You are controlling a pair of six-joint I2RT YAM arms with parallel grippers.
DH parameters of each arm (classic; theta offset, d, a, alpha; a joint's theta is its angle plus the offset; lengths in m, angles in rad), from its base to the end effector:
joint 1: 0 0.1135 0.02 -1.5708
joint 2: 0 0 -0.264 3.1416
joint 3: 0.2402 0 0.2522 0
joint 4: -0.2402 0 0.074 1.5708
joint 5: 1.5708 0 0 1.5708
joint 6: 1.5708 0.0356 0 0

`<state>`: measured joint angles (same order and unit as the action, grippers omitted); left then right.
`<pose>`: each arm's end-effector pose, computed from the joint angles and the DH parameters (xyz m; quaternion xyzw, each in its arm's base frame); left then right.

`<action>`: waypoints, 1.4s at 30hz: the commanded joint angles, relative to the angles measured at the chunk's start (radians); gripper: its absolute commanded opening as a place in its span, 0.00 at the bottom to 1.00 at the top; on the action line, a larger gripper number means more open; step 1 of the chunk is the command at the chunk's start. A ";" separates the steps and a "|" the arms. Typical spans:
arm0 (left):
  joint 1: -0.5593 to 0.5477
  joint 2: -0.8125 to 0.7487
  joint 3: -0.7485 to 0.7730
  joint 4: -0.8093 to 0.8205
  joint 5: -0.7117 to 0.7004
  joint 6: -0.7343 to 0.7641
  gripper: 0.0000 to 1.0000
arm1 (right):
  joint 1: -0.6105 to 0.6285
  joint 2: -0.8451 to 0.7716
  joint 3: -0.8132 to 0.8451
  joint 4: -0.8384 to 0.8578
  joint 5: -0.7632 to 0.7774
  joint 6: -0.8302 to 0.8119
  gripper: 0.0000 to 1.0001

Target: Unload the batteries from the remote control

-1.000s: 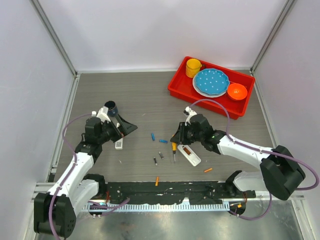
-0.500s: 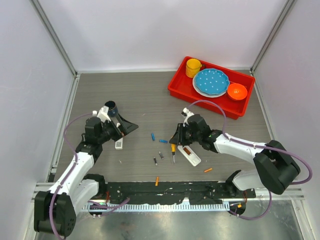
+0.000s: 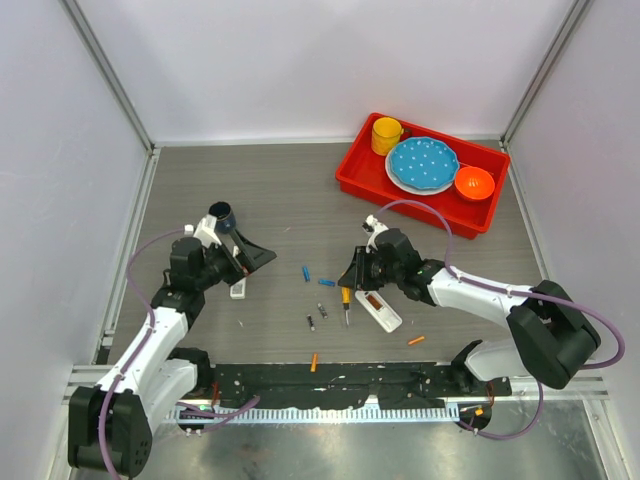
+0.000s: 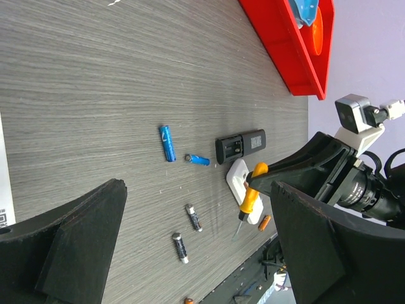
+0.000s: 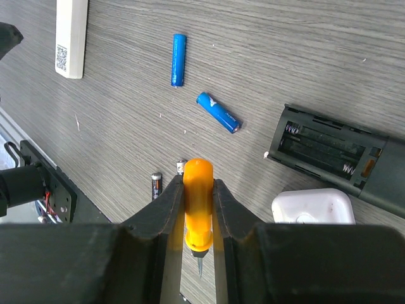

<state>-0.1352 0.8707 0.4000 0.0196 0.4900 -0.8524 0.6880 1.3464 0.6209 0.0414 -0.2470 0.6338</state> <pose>0.1863 -0.0423 0.2118 -0.1679 0.8150 -0.4252 0.3562 0.2018 0.1772 0.1847 -0.0771 0.8947 0.3492 0.2678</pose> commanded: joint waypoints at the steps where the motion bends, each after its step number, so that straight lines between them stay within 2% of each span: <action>1: 0.003 0.002 0.030 -0.013 -0.005 -0.002 1.00 | 0.008 0.003 0.025 0.038 -0.009 0.001 0.06; 8: 0.005 -0.007 0.026 -0.015 -0.001 0.022 1.00 | 0.012 0.049 0.040 0.017 -0.008 -0.008 0.16; 12: 0.005 -0.006 0.036 -0.014 0.012 0.035 1.00 | 0.013 0.082 0.072 -0.018 0.017 -0.031 0.38; 14: 0.005 -0.004 0.042 -0.012 0.021 0.036 1.00 | 0.013 0.083 0.088 -0.035 0.029 -0.042 0.45; 16: 0.003 -0.006 0.045 -0.010 0.024 0.041 1.00 | 0.013 0.074 0.097 -0.035 0.048 -0.051 0.60; 23: 0.005 0.007 0.040 -0.001 0.035 0.039 1.00 | 0.015 0.022 0.103 -0.032 0.064 -0.052 0.76; 31: 0.005 0.030 0.042 0.042 0.045 0.024 1.00 | 0.015 0.005 0.111 -0.028 0.057 -0.052 0.82; 39: 0.005 0.040 0.057 0.046 0.076 0.019 1.00 | 0.013 -0.018 0.126 -0.035 0.126 -0.062 0.87; 42: 0.005 0.034 0.057 0.046 0.078 0.019 1.00 | 0.015 -0.023 0.161 -0.090 0.152 -0.069 0.88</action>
<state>-0.1352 0.9154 0.4110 0.0135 0.5339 -0.8310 0.6968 1.3647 0.7094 -0.0261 -0.1532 0.5903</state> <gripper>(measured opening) 0.995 0.873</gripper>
